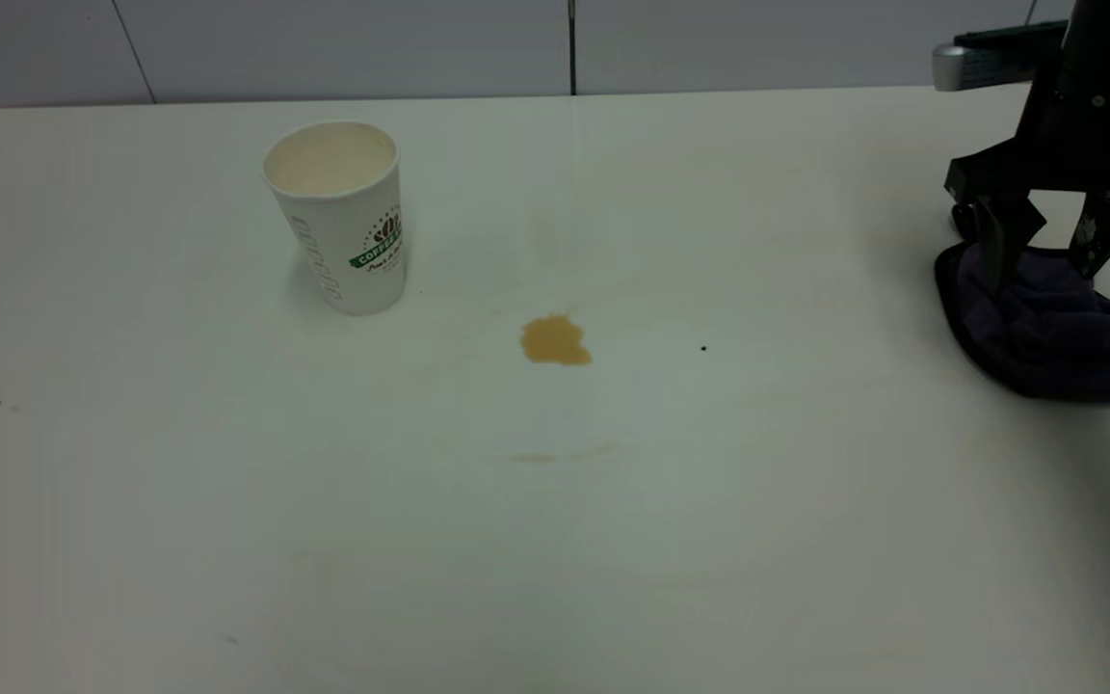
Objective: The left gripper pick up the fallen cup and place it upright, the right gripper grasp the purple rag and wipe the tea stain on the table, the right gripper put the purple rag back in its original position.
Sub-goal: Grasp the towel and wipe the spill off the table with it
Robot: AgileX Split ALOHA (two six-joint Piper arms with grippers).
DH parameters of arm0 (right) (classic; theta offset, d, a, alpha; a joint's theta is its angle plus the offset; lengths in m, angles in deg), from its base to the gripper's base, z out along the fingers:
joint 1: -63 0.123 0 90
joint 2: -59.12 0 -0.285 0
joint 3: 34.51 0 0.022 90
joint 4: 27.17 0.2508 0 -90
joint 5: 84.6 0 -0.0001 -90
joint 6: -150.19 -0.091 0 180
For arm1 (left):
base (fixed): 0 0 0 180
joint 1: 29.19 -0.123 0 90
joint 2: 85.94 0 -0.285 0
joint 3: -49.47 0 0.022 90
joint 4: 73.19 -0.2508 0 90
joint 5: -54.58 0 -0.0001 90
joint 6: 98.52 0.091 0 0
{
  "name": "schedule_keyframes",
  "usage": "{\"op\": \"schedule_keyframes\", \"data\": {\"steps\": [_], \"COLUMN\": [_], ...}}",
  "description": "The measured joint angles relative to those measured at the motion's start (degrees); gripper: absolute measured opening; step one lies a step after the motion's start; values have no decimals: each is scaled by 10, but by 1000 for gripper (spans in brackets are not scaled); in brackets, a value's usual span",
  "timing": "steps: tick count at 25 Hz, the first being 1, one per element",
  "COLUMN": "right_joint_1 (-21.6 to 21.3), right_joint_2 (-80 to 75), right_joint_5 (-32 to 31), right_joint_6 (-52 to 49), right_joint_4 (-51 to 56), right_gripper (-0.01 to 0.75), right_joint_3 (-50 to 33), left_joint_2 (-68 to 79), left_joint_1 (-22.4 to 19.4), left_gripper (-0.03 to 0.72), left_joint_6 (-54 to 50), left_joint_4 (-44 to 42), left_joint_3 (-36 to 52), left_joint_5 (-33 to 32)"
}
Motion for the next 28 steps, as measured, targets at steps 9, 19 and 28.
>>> {"op": "schedule_keyframes", "data": {"steps": [9, 19, 28], "right_joint_1": [-26, -25, -24], "right_joint_2": [-61, -95, -106], "right_joint_5": [0, 29, 32], "right_joint_6": [-25, -6, 13], "right_joint_4": [-32, -3, 10], "right_gripper": [642, 553, 115], "right_joint_3": [31, 34, 43], "left_joint_2": [0, 0, 0], "left_joint_1": [0, 0, 0], "left_gripper": [586, 586, 586], "left_joint_6": [0, 0, 0], "left_joint_4": [0, 0, 0], "left_joint_3": [0, 0, 0], "left_joint_5": [0, 0, 0]}}
